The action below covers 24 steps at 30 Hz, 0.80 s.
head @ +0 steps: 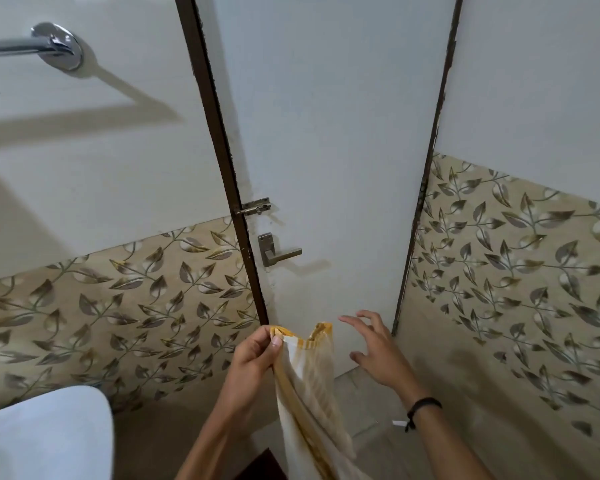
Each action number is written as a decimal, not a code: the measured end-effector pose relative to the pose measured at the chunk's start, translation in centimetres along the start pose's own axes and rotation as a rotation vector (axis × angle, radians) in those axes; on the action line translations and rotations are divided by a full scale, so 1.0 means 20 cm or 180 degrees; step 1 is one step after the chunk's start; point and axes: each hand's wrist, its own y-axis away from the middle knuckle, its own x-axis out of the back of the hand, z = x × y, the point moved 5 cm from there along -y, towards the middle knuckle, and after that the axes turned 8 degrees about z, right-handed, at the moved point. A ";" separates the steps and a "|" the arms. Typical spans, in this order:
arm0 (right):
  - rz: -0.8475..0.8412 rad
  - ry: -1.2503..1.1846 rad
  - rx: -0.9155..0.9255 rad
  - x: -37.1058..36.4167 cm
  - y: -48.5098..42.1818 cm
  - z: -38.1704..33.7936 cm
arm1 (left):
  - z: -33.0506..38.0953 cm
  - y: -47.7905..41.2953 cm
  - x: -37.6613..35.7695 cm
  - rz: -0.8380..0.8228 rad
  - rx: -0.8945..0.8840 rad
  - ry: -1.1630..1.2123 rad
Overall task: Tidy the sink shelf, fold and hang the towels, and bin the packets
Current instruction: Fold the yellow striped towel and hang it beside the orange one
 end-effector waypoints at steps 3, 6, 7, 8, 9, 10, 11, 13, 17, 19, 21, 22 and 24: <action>-0.0451 0.0243 0.0055 -0.05 -0.03 0.06 | 0.03 -0.02 0.01 -0.0233 -0.0143 -0.0146; -0.0793 0.0475 -0.0031 -0.12 0.00 0.15 | 0.04 -0.02 0.02 -0.0313 -0.0174 -0.0172; -0.0827 0.0534 -0.0042 -0.15 0.02 0.18 | 0.04 -0.02 0.03 -0.0305 -0.0174 -0.0156; -0.0796 0.0460 -0.0090 -0.17 0.04 0.21 | 0.03 -0.02 0.03 -0.0275 -0.0164 -0.0125; -0.0717 0.0258 -0.0139 -0.18 0.07 0.24 | 0.03 -0.01 0.04 -0.0221 -0.0144 -0.0085; -0.0612 -0.0015 -0.0208 -0.19 0.10 0.26 | 0.02 -0.01 0.05 -0.0157 -0.0116 -0.0030; -0.0476 -0.0306 -0.0295 -0.20 0.14 0.27 | 0.02 -0.01 0.06 -0.0100 -0.0083 0.0039; -0.0163 -0.0774 -0.0511 -0.20 0.20 0.29 | 0.02 0.00 0.07 -0.0048 -0.0002 0.0240; 0.0297 -0.0964 -0.0425 -0.20 0.26 0.28 | 0.04 -0.01 0.08 -0.0037 0.0063 0.0532; 0.0351 -0.0888 -0.0320 -0.21 0.27 0.30 | 0.06 -0.02 0.09 -0.0031 0.0022 0.0532; 0.0285 -0.0836 -0.0306 -0.23 0.27 0.32 | 0.08 -0.03 0.09 -0.0083 -0.0027 0.0529; 0.0263 -0.0831 -0.0318 -0.24 0.27 0.32 | 0.09 -0.03 0.09 -0.0119 -0.0050 0.0518; 0.0232 -0.0825 -0.0344 -0.26 0.27 0.34 | 0.11 -0.03 0.08 -0.0176 -0.0085 0.0504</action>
